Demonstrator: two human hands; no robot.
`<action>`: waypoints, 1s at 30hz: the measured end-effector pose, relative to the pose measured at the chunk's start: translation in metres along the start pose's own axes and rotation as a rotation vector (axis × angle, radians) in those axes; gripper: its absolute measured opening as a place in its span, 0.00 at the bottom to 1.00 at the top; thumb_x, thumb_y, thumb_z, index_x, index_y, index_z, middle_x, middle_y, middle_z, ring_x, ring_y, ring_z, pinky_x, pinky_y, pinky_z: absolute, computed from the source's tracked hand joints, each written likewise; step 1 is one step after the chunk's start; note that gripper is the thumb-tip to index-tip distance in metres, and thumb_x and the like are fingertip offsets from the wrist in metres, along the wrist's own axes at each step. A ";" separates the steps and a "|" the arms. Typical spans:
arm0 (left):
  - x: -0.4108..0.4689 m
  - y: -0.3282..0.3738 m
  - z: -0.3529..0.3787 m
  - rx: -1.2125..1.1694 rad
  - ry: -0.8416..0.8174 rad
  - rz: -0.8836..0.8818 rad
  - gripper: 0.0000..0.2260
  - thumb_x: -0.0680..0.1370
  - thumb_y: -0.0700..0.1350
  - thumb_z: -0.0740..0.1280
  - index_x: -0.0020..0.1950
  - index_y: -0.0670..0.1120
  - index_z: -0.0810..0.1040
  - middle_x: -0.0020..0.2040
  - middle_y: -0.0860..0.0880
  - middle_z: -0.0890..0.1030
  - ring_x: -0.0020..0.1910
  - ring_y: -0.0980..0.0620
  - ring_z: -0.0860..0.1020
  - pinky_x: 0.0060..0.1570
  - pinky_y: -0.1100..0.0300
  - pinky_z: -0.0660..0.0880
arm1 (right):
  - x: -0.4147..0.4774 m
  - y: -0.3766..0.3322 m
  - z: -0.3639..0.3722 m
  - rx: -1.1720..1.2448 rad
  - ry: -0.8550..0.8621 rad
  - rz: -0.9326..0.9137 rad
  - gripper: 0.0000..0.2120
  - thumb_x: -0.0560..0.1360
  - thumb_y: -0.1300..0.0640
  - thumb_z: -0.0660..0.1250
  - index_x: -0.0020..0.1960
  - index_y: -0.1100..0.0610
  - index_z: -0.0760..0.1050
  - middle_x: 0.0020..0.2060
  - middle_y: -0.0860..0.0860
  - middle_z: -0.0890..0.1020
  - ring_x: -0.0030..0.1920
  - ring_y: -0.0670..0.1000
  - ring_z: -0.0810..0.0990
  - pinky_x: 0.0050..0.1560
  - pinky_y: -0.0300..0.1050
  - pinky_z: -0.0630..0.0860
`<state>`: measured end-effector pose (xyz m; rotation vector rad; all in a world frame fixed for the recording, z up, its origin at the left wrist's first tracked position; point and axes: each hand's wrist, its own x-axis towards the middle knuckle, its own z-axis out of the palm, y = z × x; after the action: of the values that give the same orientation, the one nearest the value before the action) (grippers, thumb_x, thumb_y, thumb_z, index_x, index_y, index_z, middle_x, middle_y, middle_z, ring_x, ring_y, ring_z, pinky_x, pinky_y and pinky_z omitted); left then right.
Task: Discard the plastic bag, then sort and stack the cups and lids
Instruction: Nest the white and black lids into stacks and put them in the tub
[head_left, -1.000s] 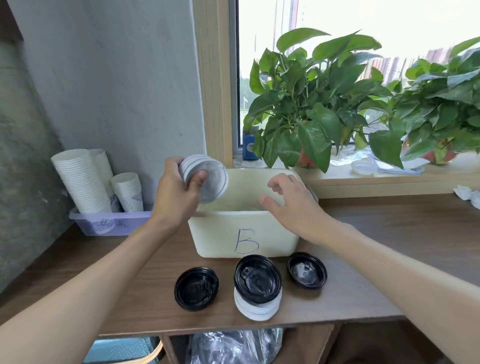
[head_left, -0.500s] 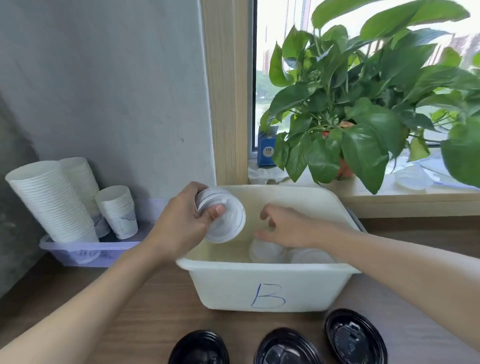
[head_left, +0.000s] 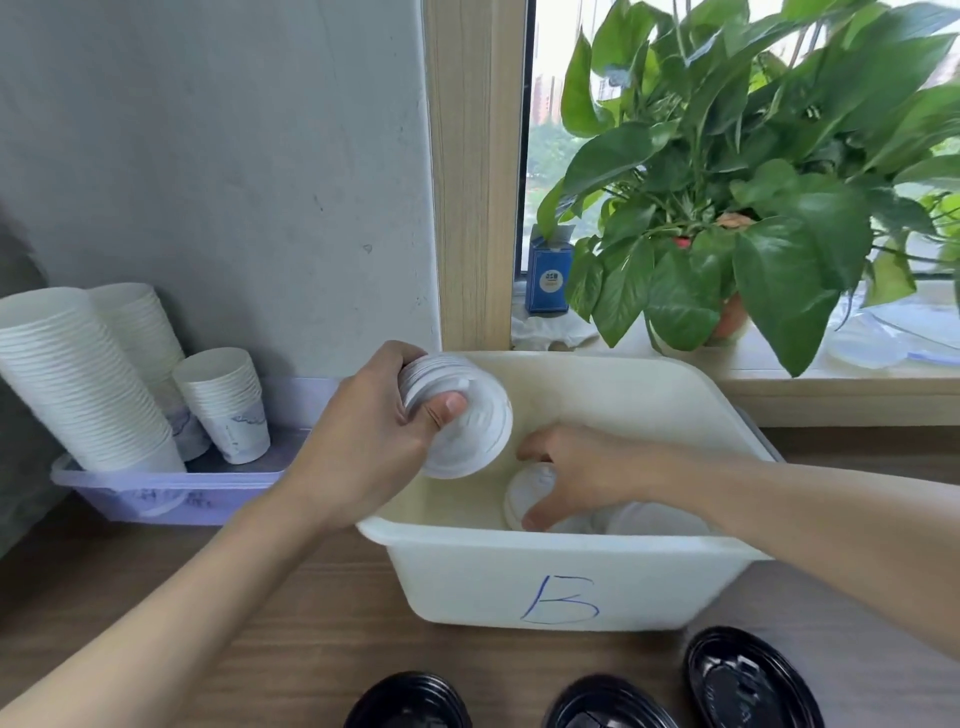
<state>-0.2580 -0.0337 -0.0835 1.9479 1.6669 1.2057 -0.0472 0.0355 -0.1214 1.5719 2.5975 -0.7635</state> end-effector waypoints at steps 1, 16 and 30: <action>0.000 0.000 0.000 0.002 -0.002 -0.002 0.11 0.77 0.52 0.69 0.56 0.52 0.72 0.46 0.60 0.79 0.46 0.62 0.77 0.44 0.64 0.72 | 0.000 -0.001 -0.001 0.007 0.005 -0.012 0.39 0.64 0.46 0.77 0.70 0.54 0.68 0.64 0.47 0.74 0.62 0.48 0.74 0.60 0.39 0.71; -0.024 0.039 -0.037 -0.396 0.243 -0.148 0.13 0.80 0.49 0.65 0.65 0.55 0.72 0.55 0.55 0.77 0.53 0.55 0.78 0.51 0.57 0.77 | -0.067 -0.043 -0.063 0.640 0.465 -0.206 0.29 0.67 0.55 0.76 0.65 0.47 0.68 0.57 0.46 0.76 0.55 0.48 0.78 0.56 0.48 0.78; -0.195 0.052 -0.060 -0.762 -0.004 -0.503 0.09 0.82 0.48 0.62 0.60 0.52 0.78 0.54 0.45 0.83 0.46 0.44 0.84 0.35 0.53 0.79 | -0.183 -0.143 0.055 0.756 0.542 -0.601 0.25 0.61 0.51 0.76 0.48 0.44 0.63 0.55 0.58 0.75 0.54 0.63 0.73 0.54 0.66 0.73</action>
<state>-0.2625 -0.2439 -0.0874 1.0029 1.2905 1.3419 -0.0888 -0.1928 -0.0661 1.1751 3.5161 -1.7393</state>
